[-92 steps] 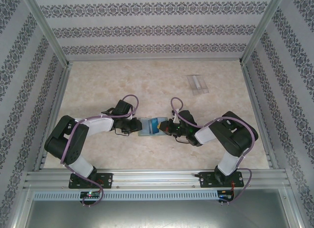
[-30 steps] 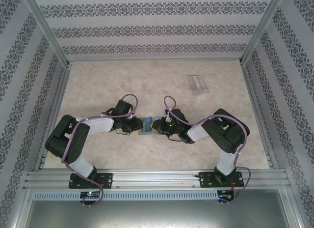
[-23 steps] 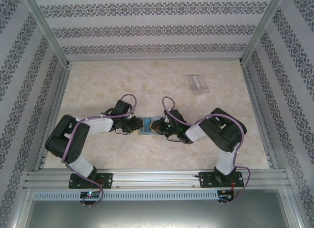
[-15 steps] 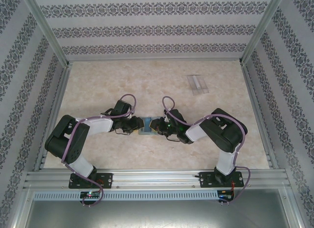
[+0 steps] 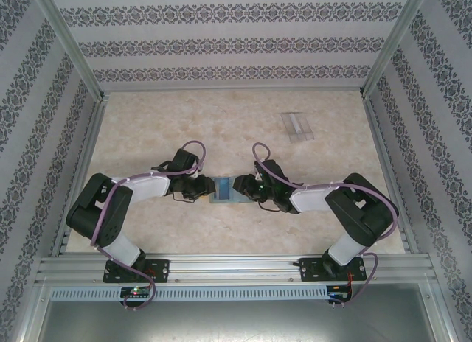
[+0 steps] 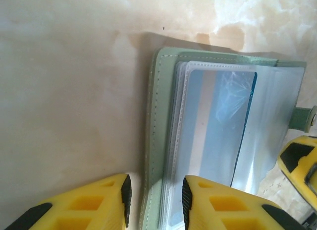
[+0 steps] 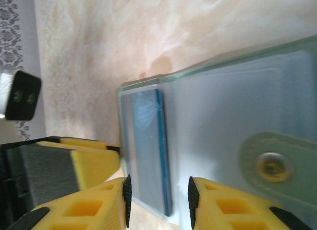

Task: Put the credit cards into the card holder
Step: Insert the credit card into the card slot, then close the card holder at the center of the table.

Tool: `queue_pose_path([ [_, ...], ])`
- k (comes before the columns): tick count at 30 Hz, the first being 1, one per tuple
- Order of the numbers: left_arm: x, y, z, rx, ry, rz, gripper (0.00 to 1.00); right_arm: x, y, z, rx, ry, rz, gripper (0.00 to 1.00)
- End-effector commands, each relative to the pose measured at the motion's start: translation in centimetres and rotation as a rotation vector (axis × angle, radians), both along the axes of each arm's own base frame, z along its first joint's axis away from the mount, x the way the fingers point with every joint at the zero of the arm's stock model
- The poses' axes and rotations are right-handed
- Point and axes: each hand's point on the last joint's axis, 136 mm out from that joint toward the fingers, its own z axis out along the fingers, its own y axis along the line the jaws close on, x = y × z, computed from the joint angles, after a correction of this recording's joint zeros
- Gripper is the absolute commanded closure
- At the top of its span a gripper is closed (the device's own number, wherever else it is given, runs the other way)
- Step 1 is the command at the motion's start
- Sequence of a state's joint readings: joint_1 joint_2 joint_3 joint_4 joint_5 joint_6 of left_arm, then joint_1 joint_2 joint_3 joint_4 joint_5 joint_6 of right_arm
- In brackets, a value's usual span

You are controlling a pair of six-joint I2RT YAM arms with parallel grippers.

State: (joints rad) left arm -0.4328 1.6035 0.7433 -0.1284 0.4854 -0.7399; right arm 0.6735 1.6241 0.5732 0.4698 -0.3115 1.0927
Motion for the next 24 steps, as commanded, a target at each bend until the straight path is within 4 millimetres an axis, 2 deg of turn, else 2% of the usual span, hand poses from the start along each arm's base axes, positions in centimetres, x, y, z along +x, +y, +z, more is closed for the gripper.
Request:
queue_pose_path([
  [1, -0.5, 0.3, 0.6, 0.041, -0.015, -0.036, 0.63, -0.4, -1.6, -0.9, -0.097, -0.007, 0.009, 0.62],
  [8, -0.4, 0.1, 0.2, 0.030, -0.013, -0.027, 0.47, -0.1, -4.5, -0.2, -0.325, -0.078, 0.022, 0.58],
  [12, -0.2, -0.6, -0.6, 0.003, 0.010, -0.038, 0.46, 0.5, -6.0, 0.0, -0.399, -0.108, 0.016, 0.58],
  [18, 0.4, -1.9, -0.9, -0.056, 0.024, -0.060, 0.46, 1.0, -6.2, -1.3, -0.457, -0.106, 0.050, 0.55],
  [21, 0.7, -2.3, -0.4, -0.074, 0.011, -0.067, 0.46, 1.2, -5.4, -1.6, -0.459, -0.112, 0.081, 0.47],
  [24, 0.9, -2.6, -0.3, -0.083, 0.009, -0.084, 0.46, 1.4, -4.7, -1.8, -0.447, -0.104, 0.099, 0.45],
])
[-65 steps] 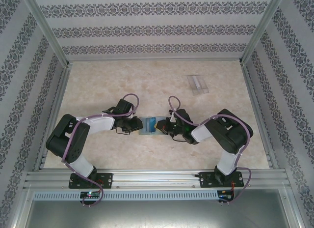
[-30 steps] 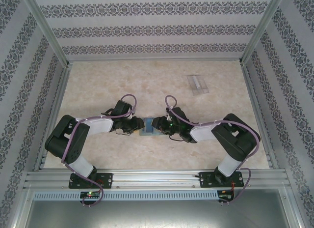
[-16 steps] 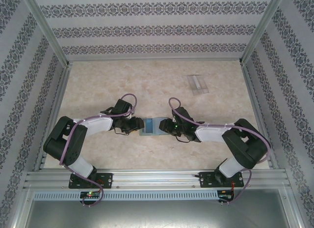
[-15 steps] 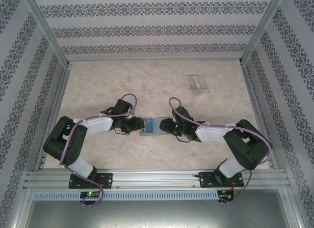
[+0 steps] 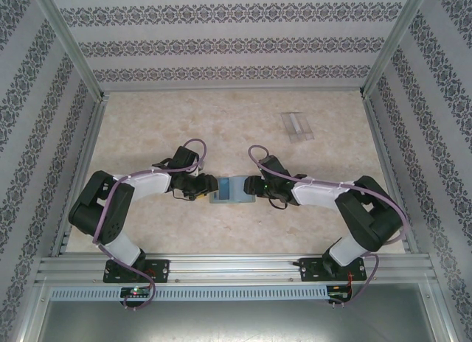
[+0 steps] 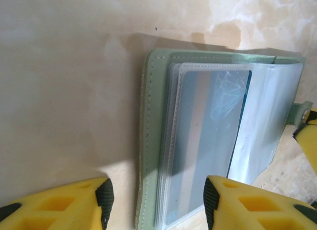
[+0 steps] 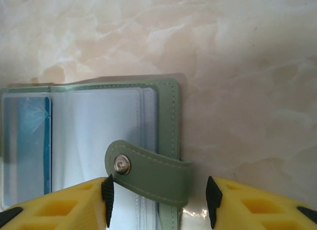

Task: Put the credit cards into the card holder
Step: Close the card holder at the center of the table.

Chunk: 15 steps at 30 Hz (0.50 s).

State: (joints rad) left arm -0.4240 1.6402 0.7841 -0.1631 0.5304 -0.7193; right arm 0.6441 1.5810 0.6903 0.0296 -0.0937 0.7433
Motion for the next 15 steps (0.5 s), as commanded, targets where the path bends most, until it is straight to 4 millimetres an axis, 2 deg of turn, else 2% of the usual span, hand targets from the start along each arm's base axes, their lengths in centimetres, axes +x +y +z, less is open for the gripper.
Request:
queue_pose_path([
  [1, 0.9, -2.3, -0.2, -0.073, -0.018, -0.054, 0.46, 0.6, 1.0, 0.2, 0.007, -0.012, 0.035, 0.46],
  [7, 1.6, -4.4, 1.3, -0.220, -0.033, -0.052, 0.49, 0.4, 3.0, 0.3, 0.105, 0.007, 0.075, 0.56],
  [15, 2.5, -4.6, 6.5, -0.287, -0.165, -0.028, 0.49, 0.2, 4.4, 1.2, 0.170, 0.001, 0.088, 0.61],
])
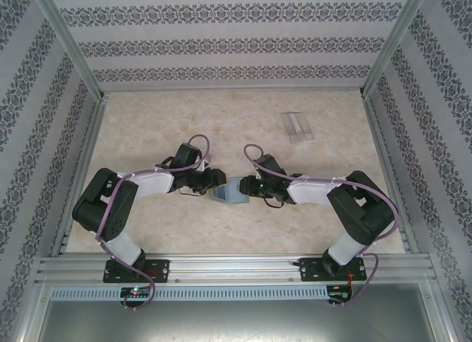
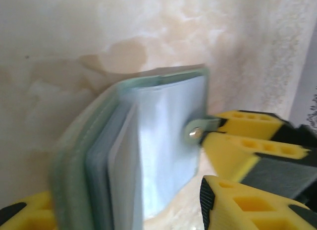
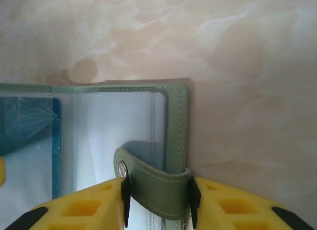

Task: Put the credit cards into the card holder
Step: Close the card holder at the center of the table.

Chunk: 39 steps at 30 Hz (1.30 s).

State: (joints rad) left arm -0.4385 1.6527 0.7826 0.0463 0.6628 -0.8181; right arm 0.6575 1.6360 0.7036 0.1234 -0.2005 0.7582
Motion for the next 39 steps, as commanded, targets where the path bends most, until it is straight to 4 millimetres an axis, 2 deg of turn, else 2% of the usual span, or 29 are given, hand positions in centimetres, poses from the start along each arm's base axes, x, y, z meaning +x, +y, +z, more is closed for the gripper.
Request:
queue_pose_path([
  [1, 0.8, -1.1, 3.8, -0.084, -0.106, -0.006, 0.48, 0.4, 1.7, 1.2, 0.071, -0.015, 0.021, 0.61],
  [4, 0.9, -1.5, 4.2, -0.096, -0.122, -0.016, 0.48, 0.5, 2.0, 1.3, 0.079, -0.030, 0.030, 0.60],
  [8, 1.1, -2.5, 4.1, -0.128, -0.114, -0.031, 0.46, 0.5, 1.4, 1.2, 0.098, -0.024, -0.005, 0.53],
  [12, 1.0, -3.5, 3.4, -0.125, -0.097, -0.054, 0.46, 0.5, 0.0, 1.4, 0.090, -0.045, -0.032, 0.49],
  [19, 1.1, -3.3, 2.5, -0.091, -0.079, -0.045, 0.47, 0.8, -1.7, 1.6, 0.004, -0.097, 0.020, 0.50],
  [23, 0.9, -2.8, 2.7, -0.065, -0.088, -0.043, 0.46, 1.5, -1.4, 2.4, -0.088, -0.170, 0.206, 0.51],
  [26, 0.7, -2.5, 2.8, -0.034, -0.094, -0.056, 0.47, 2.5, -2.0, 3.9, -0.199, -0.246, 0.297, 0.51],
  [27, 0.6, -2.4, 3.0, -0.026, -0.096, -0.063, 0.47, 2.9, -2.2, 4.9, -0.218, -0.296, 0.325, 0.50],
  [30, 0.5, -1.8, 3.0, 0.006, -0.111, -0.061, 0.47, 2.5, -1.8, 7.5, -0.267, -0.520, 0.527, 0.47],
  [31, 0.4, -1.6, 3.2, 0.016, -0.119, -0.064, 0.47, 2.6, -1.8, 8.3, -0.263, -0.594, 0.562, 0.47],
  [33, 0.4, -1.4, 3.4, 0.030, -0.124, -0.068, 0.47, 1.2, -0.7, 10.2, -0.067, -0.682, 0.709, 0.47],
  [35, 0.2, -1.1, 3.6, 0.042, -0.125, -0.071, 0.47, 0.6, -0.2, 11.2, -0.037, -0.704, 0.792, 0.48],
  [37, 0.0, -0.7, 3.8, 0.058, -0.138, -0.071, 0.47, 0.1, -0.5, 11.4, -0.206, -0.738, 0.937, 0.48],
  [39, 0.0, -0.4, 3.5, 0.070, -0.139, -0.072, 0.47, -0.3, -1.8, 10.1, -0.383, -0.762, 1.098, 0.46],
])
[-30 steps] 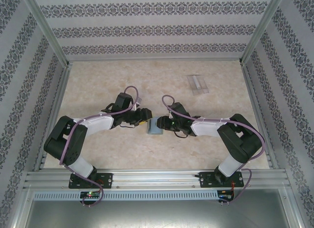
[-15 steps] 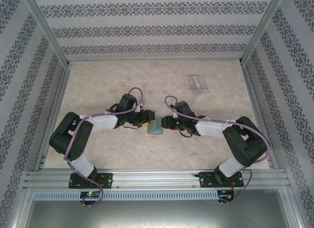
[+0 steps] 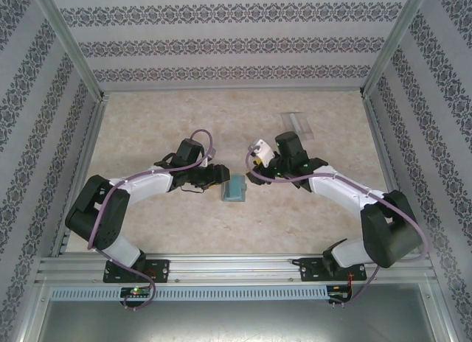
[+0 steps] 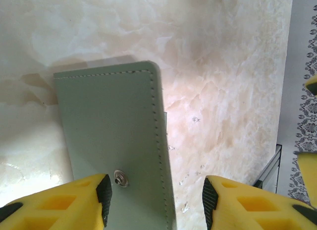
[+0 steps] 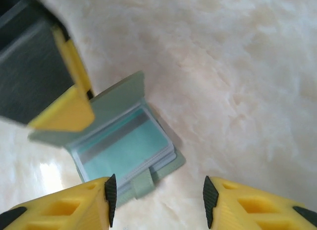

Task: Put the credit cards into the card holder
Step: Close the card holder at the center of the table.

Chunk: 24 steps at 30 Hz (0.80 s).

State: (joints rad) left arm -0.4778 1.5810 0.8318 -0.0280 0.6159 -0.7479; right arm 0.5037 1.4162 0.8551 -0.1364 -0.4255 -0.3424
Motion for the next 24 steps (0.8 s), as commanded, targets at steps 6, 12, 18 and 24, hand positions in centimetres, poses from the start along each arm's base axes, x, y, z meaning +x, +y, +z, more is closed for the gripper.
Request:
queue_pose_path([
  [6, 0.2, -0.6, 0.3, -0.037, -0.014, -0.029, 0.52, -1.2, -1.6, -4.6, -0.310, -0.126, 0.385, 0.43],
  [12, 0.2, -0.7, 0.2, -0.039, -0.009, -0.041, 0.53, -0.2, -0.2, -8.9, -0.385, -0.039, 0.448, 0.43],
  [18, 0.1, -0.3, -0.3, -0.038, -0.002, -0.022, 0.53, 0.6, 0.8, -9.2, -0.380, -0.013, 0.435, 0.42],
  [24, 0.3, -0.4, -0.7, -0.043, 0.010, -0.017, 0.54, -0.1, 1.3, -10.5, -0.468, 0.005, 0.494, 0.41],
])
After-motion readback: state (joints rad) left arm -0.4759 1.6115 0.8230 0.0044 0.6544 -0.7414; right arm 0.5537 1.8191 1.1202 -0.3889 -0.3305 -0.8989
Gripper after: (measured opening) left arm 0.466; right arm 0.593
